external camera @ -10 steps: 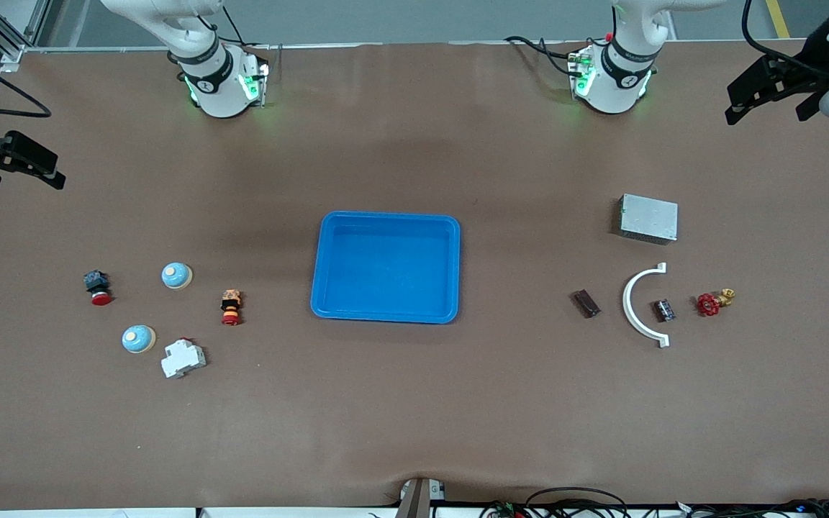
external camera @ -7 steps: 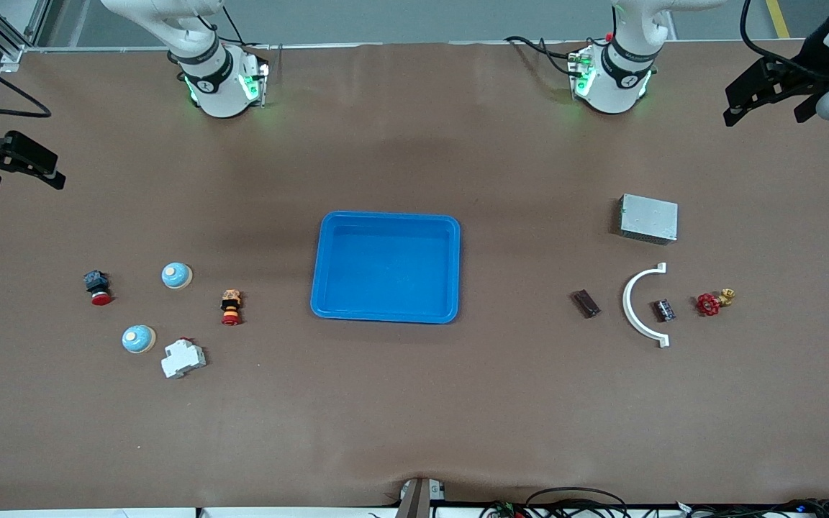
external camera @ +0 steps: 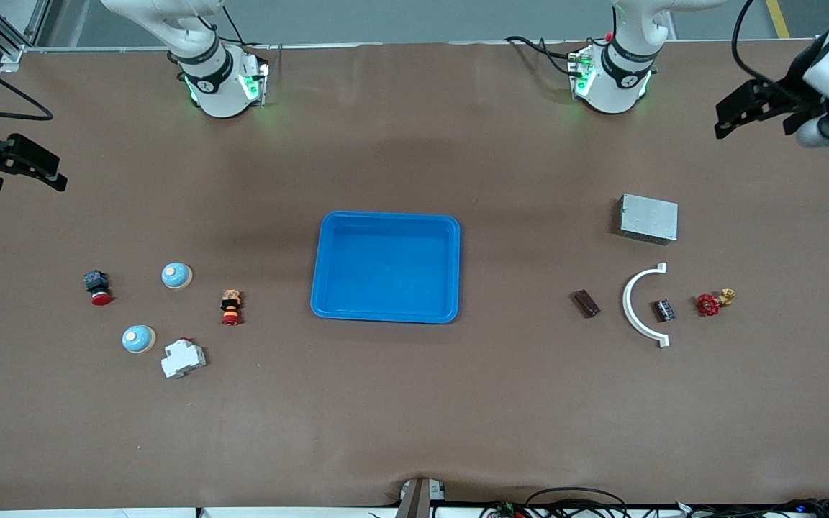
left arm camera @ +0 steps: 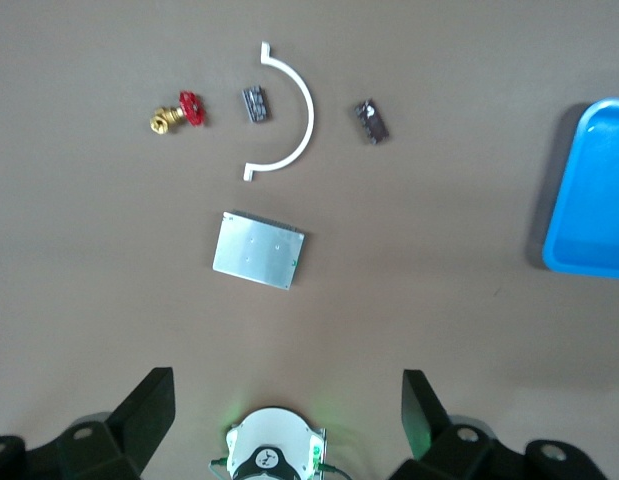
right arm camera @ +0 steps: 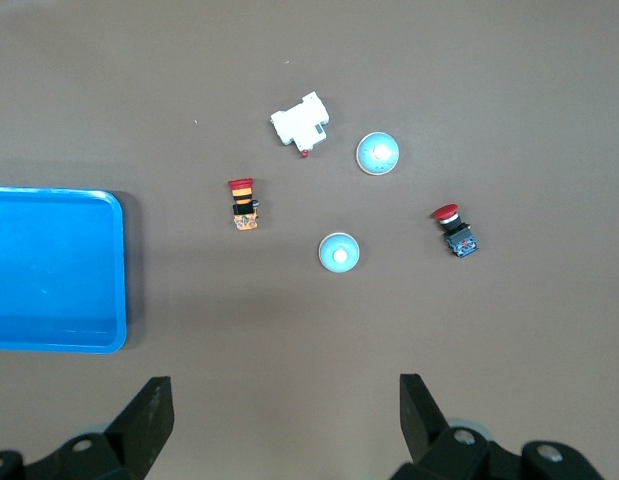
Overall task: Place electrolytic capacitor and blue bell in tray
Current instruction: 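Reach the left gripper down to the dark capacitor beside the white arc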
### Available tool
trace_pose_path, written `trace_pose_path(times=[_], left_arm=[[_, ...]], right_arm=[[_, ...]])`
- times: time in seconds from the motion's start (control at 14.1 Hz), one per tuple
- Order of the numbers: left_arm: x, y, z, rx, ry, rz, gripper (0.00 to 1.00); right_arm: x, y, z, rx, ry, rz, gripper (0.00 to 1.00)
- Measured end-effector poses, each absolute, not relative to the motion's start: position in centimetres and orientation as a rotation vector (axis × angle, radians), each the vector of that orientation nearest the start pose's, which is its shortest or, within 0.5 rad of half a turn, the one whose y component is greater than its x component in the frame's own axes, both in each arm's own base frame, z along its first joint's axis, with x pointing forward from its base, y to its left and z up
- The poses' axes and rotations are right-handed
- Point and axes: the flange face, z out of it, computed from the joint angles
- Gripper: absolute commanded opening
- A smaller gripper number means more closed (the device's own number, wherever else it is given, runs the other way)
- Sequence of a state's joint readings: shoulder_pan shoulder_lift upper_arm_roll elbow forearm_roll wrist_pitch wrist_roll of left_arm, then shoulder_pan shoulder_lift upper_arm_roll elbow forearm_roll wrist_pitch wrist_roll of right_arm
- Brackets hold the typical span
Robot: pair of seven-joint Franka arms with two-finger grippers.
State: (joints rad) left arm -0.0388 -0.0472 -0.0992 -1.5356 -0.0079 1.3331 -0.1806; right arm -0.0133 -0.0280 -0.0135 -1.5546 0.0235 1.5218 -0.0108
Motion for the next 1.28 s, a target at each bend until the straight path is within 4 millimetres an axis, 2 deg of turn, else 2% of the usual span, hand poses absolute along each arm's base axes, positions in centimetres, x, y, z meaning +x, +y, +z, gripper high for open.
trace_pose_path(times=[0.28, 0.57, 0.85, 1.13, 1.21, 1.28], left_arm=[[53.6, -7.5, 57.4, -3.089, -0.143, 0.340, 1.00], [54.3, -7.6, 50.0, -3.075, -0.270, 0.330, 1.00], [54.3, -7.7, 42.6, -3.049, -0.477, 0.289, 1.00], [55.6, -9.1, 36.4, -3.020, -0.667, 0.255, 1.00], [56.0, -9.5, 34.9, -3.011, -0.719, 0.248, 0.93], [56.4, -10.1, 33.4, -3.005, -0.770, 0.236, 0.92]], right_arm=[[54.3, -1.2, 64.1, -3.118, 0.023, 0.013, 1.00], [54.3, -1.2, 64.0, -3.118, 0.023, 0.016, 1.00], [54.6, -1.2, 63.5, -3.118, 0.024, 0.029, 1.00], [54.7, -1.4, 63.2, -3.118, 0.029, 0.038, 1.00], [54.7, -1.5, 63.2, -3.118, 0.032, 0.040, 1.00], [54.7, -1.5, 63.0, -3.117, 0.033, 0.048, 1.00]])
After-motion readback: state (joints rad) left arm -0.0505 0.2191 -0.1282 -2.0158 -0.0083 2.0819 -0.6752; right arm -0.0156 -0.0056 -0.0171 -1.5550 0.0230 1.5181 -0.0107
